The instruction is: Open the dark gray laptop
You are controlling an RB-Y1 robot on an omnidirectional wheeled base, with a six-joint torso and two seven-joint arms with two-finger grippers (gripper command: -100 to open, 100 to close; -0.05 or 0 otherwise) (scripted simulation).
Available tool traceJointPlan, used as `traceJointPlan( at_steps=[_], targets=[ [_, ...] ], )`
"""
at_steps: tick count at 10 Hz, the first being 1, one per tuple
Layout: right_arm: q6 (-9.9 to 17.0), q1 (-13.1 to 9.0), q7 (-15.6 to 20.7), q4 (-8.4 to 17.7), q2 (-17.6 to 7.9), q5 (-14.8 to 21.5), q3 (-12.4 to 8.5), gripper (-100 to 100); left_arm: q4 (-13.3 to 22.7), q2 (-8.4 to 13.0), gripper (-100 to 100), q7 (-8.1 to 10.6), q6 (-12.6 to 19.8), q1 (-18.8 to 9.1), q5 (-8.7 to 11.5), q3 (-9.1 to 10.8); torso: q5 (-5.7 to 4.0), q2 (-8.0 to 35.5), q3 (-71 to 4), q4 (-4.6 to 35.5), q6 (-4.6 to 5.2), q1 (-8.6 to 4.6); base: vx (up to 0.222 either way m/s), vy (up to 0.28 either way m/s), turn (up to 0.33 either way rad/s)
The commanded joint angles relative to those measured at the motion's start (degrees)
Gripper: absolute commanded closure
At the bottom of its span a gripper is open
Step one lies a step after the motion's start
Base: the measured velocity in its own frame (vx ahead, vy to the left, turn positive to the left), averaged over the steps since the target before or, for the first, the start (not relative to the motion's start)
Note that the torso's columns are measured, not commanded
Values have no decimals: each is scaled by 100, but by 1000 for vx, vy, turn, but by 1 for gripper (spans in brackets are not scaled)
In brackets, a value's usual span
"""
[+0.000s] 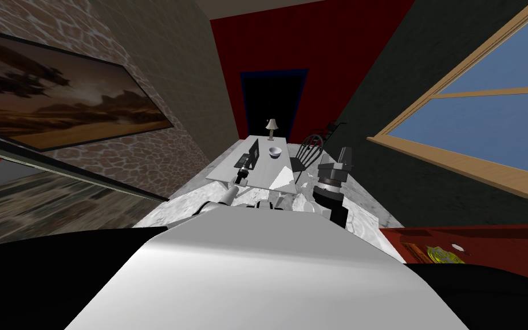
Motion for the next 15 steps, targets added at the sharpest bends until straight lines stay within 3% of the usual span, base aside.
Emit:
traceJointPlan(
  at_steps=[1,6,7,8,12,13,15],
  targets=[
    [0,0,0,0,0,0,0,0,28,-191,100,270,6,0,238,91,0,-6,-5,2,-1,3,23,82,8],
    [0,0,0,0,0,0,0,0,76,-508,100,720,17,0,635,244,-1,-40,-25,-16,-1,0,26,70,7],
    [0,1,0,0,-1,0,0,0,95,-635,100,900,21,0,793,305,-1,-41,-25,-13,0,2,36,85,13],
    [0,1,0,0,-1,0,-1,0,56,-568,100,776,-6,-2,695,259,2,-38,-24,-12,0,7,11,41,8],
    [0,0,0,0,0,0,0,0,597,-482,100,1495,-271,-130,1125,385,-8,-14,-8,4,2,-14,10,1,-10],
    [0,1,0,0,0,0,0,0,597,-482,100,1534,-271,-130,1125,385,-7,-7,-4,9,3,-10,17,0,1],
    [0,0,0,0,0,0,0,0,871,-435,100,1876,-399,-193,1333,445,-10,13,9,18,4,-15,14,1,-13]
  ],
)
